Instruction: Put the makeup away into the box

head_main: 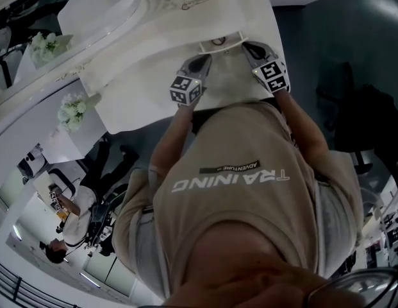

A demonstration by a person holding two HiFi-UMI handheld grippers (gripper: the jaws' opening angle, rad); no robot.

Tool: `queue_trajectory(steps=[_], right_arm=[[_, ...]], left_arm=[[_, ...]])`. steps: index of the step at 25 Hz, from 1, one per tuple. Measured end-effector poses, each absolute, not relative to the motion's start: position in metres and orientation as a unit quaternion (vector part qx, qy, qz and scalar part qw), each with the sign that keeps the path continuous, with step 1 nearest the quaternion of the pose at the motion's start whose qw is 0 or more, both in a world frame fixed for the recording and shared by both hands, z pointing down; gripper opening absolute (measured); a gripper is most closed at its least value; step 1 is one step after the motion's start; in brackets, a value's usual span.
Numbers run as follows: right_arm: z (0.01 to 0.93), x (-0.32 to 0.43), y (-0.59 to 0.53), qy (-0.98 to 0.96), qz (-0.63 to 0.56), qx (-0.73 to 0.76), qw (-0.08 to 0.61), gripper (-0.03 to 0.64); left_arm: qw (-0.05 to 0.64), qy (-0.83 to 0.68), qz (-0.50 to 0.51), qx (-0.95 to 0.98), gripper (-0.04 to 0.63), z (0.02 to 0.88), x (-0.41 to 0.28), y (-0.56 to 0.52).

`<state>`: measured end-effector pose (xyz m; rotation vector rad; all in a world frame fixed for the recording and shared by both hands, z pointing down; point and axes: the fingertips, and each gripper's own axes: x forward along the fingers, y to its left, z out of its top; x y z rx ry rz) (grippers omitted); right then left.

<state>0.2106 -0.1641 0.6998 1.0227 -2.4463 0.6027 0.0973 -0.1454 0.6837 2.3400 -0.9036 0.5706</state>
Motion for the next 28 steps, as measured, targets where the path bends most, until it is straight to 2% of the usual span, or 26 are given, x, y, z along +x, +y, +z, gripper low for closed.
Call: queue_trajectory(steps=[23,28], right_arm=[[0.694,0.194,-0.218,-0.888,0.226,0.340,0.212,0.005],[0.696,0.181,-0.218,-0.893,0.228,0.323,0.216,0.005]], left_arm=[[0.261,-0.414,0.174,0.854,0.008,0.682,0.086,-0.212],[0.274,-0.419,0.184,0.846,0.008,0.689,0.083,-0.212]])
